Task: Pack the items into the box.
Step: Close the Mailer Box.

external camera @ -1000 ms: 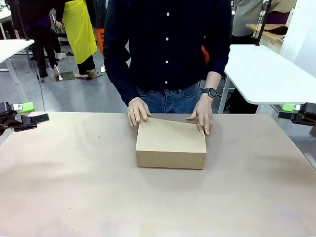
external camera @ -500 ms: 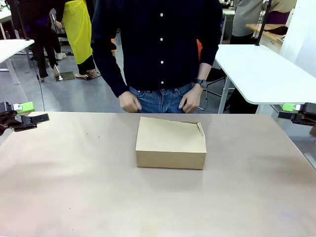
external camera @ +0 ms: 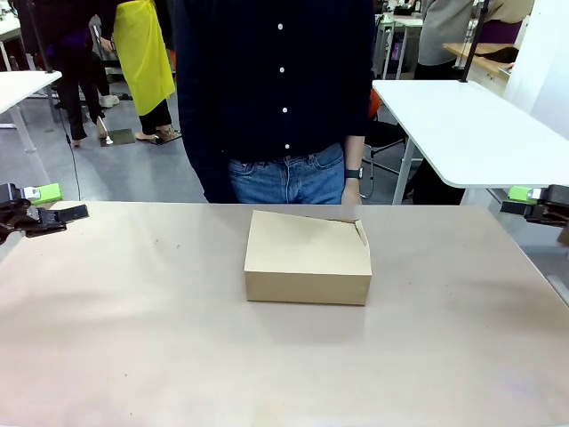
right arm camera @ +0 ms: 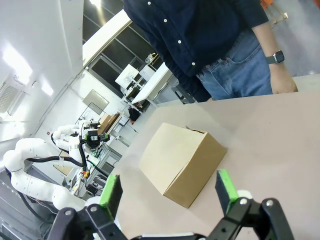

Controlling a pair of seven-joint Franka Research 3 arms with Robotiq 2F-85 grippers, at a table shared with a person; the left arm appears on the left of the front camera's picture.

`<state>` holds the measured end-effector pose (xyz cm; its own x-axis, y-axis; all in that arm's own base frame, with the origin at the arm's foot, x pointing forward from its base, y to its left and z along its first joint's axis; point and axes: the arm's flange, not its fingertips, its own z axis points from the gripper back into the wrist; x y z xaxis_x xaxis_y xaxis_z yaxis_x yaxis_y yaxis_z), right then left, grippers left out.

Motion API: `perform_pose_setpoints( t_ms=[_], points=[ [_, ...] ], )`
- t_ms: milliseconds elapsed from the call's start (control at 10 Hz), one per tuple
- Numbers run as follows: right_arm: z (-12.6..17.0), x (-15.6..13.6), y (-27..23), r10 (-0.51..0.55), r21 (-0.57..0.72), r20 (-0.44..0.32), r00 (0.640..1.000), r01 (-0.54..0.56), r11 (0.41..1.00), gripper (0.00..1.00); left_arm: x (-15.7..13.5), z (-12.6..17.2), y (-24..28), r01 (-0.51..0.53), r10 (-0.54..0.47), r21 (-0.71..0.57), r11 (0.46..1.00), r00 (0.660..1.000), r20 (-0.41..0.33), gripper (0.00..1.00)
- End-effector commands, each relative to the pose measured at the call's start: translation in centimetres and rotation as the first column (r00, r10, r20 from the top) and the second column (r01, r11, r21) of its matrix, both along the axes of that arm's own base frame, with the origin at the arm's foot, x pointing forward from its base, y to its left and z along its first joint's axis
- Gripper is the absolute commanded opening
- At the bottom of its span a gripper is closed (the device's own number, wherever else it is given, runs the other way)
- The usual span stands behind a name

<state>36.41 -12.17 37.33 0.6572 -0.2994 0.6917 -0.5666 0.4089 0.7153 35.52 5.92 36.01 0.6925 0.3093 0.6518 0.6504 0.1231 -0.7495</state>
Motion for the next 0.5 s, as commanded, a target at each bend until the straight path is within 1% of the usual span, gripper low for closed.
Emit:
perform_pose_setpoints(
  t_ms=[0,400],
  points=[
    [0.13,0.05,0.09,0.0,0.008,0.008,1.0,0.0,1.0,1.0,-0.15,0.08,0.06,0.0,0.0,-0.006,1.0,1.0,0.02,1.0],
    [0.13,0.05,0.09,0.0,0.008,0.008,1.0,0.0,1.0,1.0,-0.15,0.08,0.06,0.0,0.0,-0.006,1.0,1.0,0.02,1.0]
  ],
)
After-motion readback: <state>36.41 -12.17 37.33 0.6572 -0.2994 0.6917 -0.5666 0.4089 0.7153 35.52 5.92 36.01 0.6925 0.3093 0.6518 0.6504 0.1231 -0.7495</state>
